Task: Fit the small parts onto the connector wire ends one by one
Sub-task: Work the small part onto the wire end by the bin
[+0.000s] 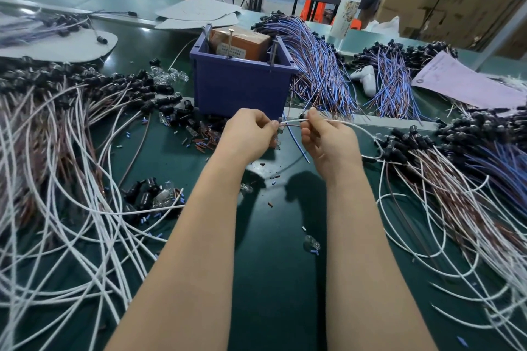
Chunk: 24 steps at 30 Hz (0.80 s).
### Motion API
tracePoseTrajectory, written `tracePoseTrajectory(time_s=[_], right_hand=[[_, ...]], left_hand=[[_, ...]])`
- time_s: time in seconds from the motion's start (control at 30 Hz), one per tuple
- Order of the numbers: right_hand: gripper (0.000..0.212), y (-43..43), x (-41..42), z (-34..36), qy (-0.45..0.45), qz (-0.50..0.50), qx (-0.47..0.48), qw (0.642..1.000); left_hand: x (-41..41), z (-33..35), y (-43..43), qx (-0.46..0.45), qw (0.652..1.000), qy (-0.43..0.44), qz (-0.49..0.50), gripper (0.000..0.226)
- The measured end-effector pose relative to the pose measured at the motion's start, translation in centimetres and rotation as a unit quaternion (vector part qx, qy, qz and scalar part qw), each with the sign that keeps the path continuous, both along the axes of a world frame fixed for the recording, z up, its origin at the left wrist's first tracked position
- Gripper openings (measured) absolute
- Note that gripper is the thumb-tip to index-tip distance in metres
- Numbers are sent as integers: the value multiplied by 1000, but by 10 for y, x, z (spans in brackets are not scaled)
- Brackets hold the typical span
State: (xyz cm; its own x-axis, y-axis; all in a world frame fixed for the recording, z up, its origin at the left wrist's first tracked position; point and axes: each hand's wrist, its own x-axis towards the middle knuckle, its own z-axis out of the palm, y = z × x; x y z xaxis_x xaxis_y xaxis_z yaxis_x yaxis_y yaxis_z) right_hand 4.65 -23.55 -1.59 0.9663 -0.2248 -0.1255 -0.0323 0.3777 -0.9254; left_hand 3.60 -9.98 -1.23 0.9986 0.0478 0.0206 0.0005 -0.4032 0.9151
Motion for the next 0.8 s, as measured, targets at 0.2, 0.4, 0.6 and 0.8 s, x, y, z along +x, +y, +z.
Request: tracePoseTrajectory(time_s=[0.2,0.4,0.6,0.8], right_hand=[[19,-4,-1,3,40,37,15,998],[10,-2,-3,8,-5,46,130,990],[14,9,-12,16,-76,179,259,946],[29,26,-18,28,-120,188,309,925]], left_hand=[[2,-2,2,-98,994,-10,39,19],[0,0,3,-184,976,-58,100,21],[0,13,11,-534,825,-18,185,14],[0,22,16,-619,763,-78,169,12]])
